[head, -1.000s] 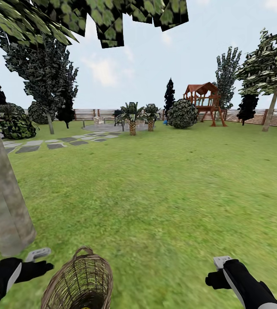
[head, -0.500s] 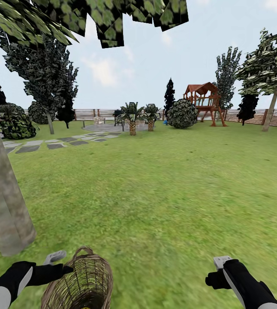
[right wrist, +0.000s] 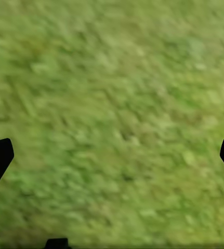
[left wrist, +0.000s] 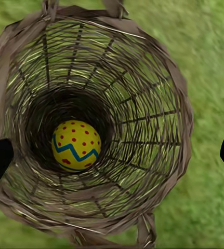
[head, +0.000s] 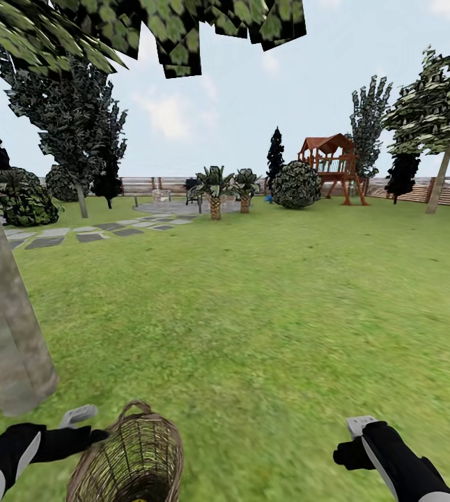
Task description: Take the three Easter eggs out of the wicker basket on the lawn in the garden, then place them on the lawn next to a single tree (choose any tree) so that all three eggs are next to the same tree and none are left in the basket.
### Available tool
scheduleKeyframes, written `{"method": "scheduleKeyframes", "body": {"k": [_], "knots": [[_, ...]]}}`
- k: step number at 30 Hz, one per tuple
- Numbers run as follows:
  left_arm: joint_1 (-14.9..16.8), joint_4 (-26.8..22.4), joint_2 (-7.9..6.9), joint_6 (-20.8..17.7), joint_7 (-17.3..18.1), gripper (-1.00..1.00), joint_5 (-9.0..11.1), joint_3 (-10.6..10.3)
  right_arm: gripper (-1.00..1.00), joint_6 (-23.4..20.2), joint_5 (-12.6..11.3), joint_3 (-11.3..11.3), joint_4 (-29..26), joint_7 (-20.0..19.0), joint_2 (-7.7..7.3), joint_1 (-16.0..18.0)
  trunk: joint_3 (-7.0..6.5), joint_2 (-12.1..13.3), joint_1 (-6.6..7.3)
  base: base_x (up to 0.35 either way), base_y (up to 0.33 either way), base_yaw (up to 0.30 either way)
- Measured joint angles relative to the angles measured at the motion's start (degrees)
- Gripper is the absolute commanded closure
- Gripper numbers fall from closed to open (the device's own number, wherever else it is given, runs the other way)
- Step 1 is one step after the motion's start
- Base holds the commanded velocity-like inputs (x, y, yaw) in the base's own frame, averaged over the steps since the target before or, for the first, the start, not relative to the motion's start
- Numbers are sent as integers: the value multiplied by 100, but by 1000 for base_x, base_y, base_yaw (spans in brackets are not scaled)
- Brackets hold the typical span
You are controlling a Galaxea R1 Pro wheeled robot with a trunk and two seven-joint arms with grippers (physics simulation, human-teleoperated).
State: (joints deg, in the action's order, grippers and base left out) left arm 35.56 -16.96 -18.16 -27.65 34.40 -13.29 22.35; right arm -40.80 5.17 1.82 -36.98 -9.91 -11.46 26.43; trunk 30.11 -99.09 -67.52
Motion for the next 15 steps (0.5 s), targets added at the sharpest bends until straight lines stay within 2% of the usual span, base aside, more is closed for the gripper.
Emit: {"method": "scheduleKeyframes", "body": {"k": [7, 15], "knots": [[0, 0, -107, 3, -2, -100, 0, 4, -100, 0, 0, -2, 2, 0, 2, 0, 0, 0, 0, 0, 0, 0], [0, 35, -96, 3, -5, -100, -5, -36, -100, 0, -1, -6, 6, 0, 0, 0, 0, 0, 0, 0, 0, 0]]}}
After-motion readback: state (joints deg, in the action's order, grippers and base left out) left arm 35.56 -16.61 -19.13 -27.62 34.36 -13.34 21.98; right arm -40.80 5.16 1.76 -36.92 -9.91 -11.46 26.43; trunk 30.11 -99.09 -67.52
